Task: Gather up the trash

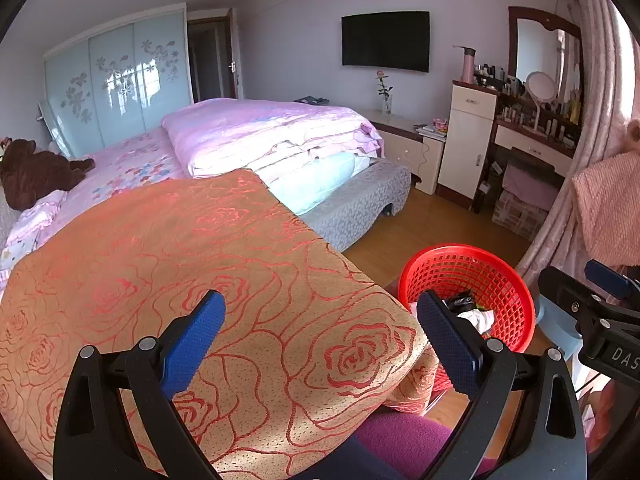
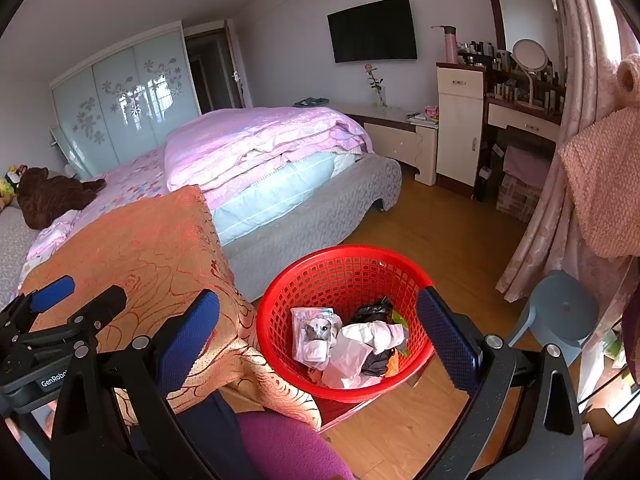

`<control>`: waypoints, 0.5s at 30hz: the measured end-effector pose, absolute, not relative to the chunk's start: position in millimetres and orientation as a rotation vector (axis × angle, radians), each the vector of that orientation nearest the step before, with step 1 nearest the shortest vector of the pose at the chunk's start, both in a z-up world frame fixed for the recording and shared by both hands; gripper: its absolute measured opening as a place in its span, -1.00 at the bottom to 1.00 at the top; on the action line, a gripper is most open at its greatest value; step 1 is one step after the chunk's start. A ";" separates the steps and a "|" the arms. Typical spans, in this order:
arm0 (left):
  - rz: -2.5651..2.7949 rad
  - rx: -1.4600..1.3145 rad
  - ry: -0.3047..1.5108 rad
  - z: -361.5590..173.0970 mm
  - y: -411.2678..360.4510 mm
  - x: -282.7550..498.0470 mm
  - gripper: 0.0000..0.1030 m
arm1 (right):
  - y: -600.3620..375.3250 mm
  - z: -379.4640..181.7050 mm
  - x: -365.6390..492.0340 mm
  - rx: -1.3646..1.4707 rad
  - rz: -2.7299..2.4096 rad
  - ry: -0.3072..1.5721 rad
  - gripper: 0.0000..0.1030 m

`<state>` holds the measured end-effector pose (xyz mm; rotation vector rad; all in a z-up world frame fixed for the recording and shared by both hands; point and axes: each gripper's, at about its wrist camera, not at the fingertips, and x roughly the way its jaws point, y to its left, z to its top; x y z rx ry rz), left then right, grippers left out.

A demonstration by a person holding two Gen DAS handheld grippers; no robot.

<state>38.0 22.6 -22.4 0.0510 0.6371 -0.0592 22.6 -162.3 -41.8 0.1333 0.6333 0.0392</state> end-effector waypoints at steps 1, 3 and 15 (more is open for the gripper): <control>-0.059 0.050 0.637 -21.8 23.0 38.3 0.81 | -162.3 -41.8 22.6 0.134 0.039 0.634 0.86; -0.059 0.050 0.637 -21.5 23.1 38.4 0.81 | -162.2 -41.9 22.7 0.132 0.039 0.635 0.86; -0.062 0.049 0.636 -22.6 24.9 38.4 0.81 | -160.6 -51.1 21.5 0.140 0.035 0.646 0.86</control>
